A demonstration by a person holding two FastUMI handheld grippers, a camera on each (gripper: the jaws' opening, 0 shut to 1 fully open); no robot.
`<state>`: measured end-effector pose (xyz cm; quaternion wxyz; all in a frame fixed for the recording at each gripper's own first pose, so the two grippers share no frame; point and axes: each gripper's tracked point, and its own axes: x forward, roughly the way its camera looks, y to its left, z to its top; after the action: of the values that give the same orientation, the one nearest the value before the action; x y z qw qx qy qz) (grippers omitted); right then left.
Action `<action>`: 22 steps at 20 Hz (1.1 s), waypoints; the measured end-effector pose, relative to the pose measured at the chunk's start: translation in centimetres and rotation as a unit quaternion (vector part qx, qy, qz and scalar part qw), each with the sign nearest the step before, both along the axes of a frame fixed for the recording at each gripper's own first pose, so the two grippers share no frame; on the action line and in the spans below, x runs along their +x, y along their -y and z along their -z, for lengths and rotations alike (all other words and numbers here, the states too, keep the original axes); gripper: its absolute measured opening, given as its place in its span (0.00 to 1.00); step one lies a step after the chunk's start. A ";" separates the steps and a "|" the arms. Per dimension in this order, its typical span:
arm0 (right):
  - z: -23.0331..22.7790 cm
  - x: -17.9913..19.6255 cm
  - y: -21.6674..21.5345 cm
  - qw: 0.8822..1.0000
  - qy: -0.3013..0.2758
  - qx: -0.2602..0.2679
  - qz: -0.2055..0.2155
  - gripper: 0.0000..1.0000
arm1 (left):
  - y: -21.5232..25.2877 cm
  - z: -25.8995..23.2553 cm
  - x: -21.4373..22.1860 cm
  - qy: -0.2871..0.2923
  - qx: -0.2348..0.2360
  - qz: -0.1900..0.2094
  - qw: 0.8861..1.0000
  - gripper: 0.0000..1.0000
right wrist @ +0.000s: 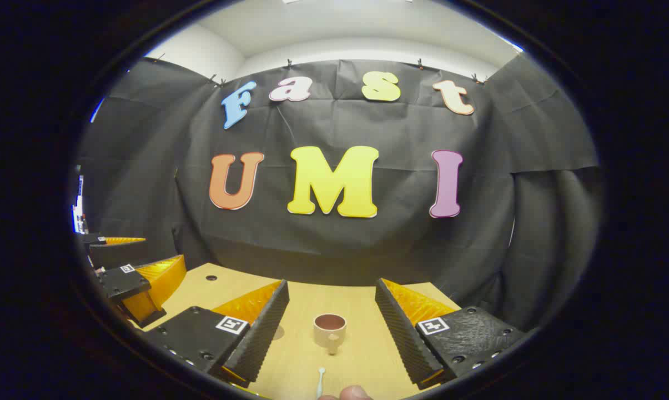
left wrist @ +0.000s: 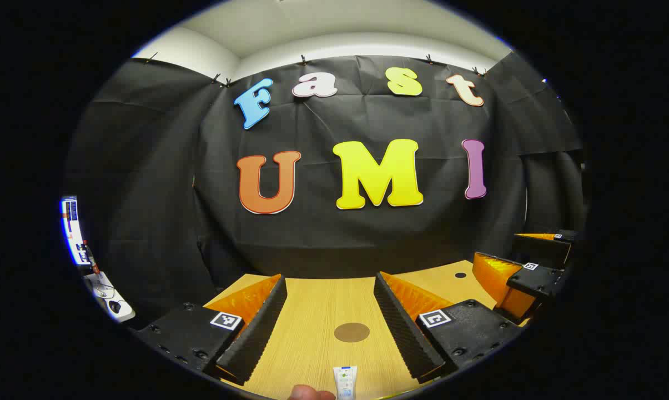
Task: Put the toothbrush and toothpaste on the desktop into the cup, then pick up the cup and place it on the coaster on the desktop.
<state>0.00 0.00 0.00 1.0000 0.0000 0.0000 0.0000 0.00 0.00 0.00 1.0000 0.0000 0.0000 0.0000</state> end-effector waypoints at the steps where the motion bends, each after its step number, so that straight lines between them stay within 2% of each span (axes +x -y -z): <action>1: 0.0 0.0 -0.1 1.000 -0.001 -0.002 -0.002 0.97 | -0.1 0.1 0.0 -0.001 -0.001 -0.001 1.000 1.00; 2: 0.0 0.1 -0.3 1.000 -0.002 -0.004 -0.004 0.95 | -0.1 0.1 0.0 -0.002 -0.001 -0.001 1.000 1.00; 3: 0.1 0.1 -0.4 1.000 -0.002 -0.005 -0.005 0.98 | 0.0 0.2 0.0 -0.004 -0.001 0.001 1.000 1.00; 8: 1.2 0.4 -0.5 1.000 -0.013 -0.025 -0.005 0.95 | 0.4 0.8 -0.4 -0.003 0.003 0.009 1.000 1.00; 10: 1.6 0.2 -0.3 1.000 -0.018 -0.020 -0.004 0.98 | 0.7 1.1 -0.6 -0.007 0.002 0.015 1.000 1.00; 12: 1.6 0.1 -0.4 1.000 -0.020 -0.017 -0.002 0.95 | 1.0 1.1 -0.5 -0.009 0.003 0.018 1.000 1.00; 13: 1.7 0.0 -0.6 1.000 -0.021 -0.018 -0.003 0.97 | 1.0 1.1 -0.4 -0.009 0.004 0.019 1.000 1.00; 18: 2.2 0.0 0.0 0.999 -0.030 -0.012 0.007 0.95 | 1.0 1.1 -0.3 -0.008 0.006 0.021 1.000 1.00; 19: 2.3 0.1 0.2 0.999 -0.032 -0.014 0.009 0.98 | 1.0 1.0 -0.3 -0.007 0.003 0.022 1.000 1.00; 20: 2.2 0.1 0.4 0.999 -0.032 -0.016 0.012 0.95 | 1.2 1.1 -0.3 -0.007 0.001 0.024 1.000 1.00; 22: 2.1 0.0 0.6 0.999 -0.031 -0.013 0.014 0.97 | 1.5 1.2 -0.2 -0.010 0.003 0.027 1.000 1.00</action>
<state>-0.03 -0.60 -2.14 0.9993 -0.0128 0.0307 -0.0141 -0.25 -1.45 -1.25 0.9996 0.0026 0.0096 -0.0267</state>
